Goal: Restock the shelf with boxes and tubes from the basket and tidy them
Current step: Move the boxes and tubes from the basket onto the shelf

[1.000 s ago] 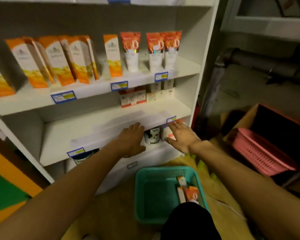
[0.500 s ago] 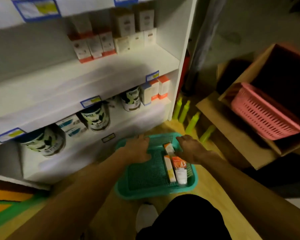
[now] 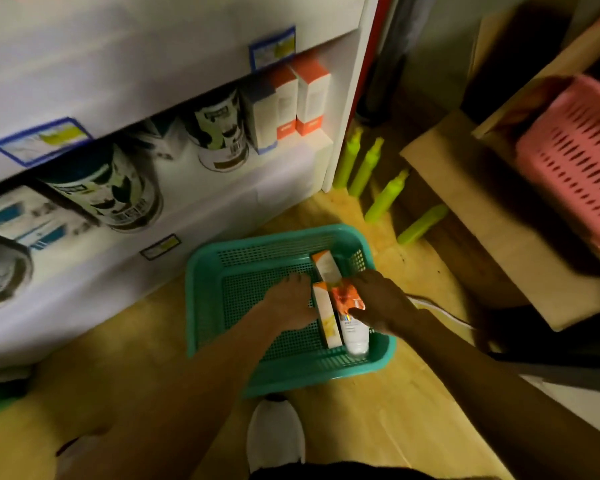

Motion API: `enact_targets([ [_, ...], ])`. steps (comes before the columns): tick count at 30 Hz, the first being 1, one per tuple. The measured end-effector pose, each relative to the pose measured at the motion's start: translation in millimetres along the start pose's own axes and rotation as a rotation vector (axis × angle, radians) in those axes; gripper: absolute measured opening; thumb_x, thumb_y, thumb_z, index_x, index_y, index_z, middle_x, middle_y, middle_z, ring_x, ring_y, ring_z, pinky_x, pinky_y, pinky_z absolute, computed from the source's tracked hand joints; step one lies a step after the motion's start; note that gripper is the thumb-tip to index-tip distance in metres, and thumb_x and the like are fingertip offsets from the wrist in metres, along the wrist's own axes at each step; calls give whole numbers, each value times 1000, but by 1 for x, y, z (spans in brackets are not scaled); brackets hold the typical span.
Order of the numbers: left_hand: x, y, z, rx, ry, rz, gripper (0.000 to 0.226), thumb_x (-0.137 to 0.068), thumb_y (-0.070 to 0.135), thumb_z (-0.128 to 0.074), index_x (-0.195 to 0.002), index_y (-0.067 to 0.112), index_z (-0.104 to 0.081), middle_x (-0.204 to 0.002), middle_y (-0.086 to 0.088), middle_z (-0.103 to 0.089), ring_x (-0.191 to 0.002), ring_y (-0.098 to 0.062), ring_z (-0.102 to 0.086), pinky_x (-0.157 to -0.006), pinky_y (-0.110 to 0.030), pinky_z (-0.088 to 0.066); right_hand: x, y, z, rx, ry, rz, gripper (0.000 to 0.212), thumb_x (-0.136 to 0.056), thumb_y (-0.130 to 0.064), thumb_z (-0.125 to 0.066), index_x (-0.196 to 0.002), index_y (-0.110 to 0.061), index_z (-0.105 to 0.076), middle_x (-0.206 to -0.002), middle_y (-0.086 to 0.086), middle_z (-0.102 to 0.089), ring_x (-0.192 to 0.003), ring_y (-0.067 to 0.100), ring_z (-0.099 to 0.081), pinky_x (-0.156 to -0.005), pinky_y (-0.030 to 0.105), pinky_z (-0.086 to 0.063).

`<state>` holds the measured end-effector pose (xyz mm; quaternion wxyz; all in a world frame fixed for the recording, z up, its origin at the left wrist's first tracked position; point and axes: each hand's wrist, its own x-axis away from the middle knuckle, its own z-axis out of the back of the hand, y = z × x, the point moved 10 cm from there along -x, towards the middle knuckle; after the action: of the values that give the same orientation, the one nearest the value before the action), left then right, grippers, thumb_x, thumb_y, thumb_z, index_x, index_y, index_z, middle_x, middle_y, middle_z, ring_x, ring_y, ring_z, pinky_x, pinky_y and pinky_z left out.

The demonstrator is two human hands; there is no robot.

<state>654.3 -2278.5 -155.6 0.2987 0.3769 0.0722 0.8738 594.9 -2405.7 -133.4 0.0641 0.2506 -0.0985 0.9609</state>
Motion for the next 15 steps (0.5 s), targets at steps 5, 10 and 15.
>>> enact_targets([
  [5, -33, -11, -24, 68, -12, 64, 73, -89, 44, -65, -147, 12, -34, -144, -11, -44, -130, -31, -48, -102, -45, -46, -17, 1, -17, 90, 39, 25, 62, -89, -50, -60, -140, -20, -45, -143, 9, -45, -133, 30, -38, -105, 42, -39],
  [10, -55, -11, -34, 165, 0, 63, 68, -89, 39, -66, -145, 13, -37, -140, -10, -48, -125, -30, -52, -98, -42, -47, -23, 2, -22, 132, 66, 88, 58, -89, -53, -56, -140, -28, -46, -142, 6, -45, -136, 30, -33, -108, 43, -29],
  [15, -61, -8, -53, 229, -8, 63, 48, -88, 38, -67, -128, 18, -51, -125, -1, -56, -110, -21, -56, -87, -36, -48, -23, 5, -18, 50, 66, 90, 56, -84, -51, -67, -134, -28, -54, -146, 5, -42, -142, 29, -26, -111, 40, -23],
])
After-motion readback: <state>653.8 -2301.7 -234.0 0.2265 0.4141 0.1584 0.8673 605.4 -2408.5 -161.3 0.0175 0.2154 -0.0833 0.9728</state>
